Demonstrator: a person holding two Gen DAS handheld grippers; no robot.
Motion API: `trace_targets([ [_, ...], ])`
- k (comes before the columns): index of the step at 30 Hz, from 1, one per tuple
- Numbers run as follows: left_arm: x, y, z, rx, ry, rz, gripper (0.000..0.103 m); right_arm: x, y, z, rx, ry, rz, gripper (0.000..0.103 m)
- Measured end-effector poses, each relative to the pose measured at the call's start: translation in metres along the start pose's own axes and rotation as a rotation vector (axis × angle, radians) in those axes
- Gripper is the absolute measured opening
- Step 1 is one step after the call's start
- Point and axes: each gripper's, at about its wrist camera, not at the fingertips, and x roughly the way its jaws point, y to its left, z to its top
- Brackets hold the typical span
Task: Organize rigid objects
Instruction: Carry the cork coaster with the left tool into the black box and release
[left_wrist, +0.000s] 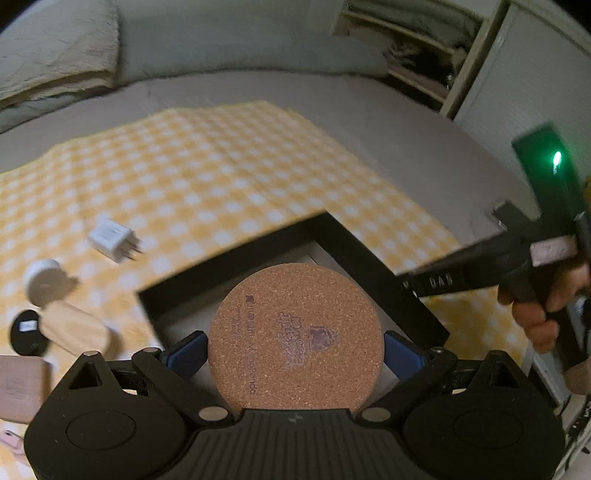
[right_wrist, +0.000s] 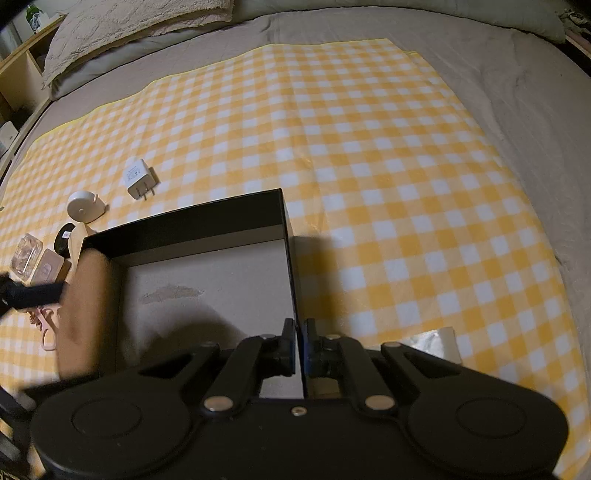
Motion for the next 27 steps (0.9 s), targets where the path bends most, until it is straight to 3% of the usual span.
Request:
trace_targets([
  [13,0.058,-0.036,-0.007,-0.102,0.076,-0.086,0.103,0.002,0.0,0.0,0.01,0.013,0.022,0.005],
  [17,0.06,-0.041,-0.008,-0.101,0.102,-0.099,0.103,0.003,0.0,0.001,0.01,0.016,0.029,0.005],
  [27,0.038,-0.043,-0.008,-0.059,0.06,-0.079,0.103,0.003,-0.006,0.003,0.02,0.022,0.038,0.005],
])
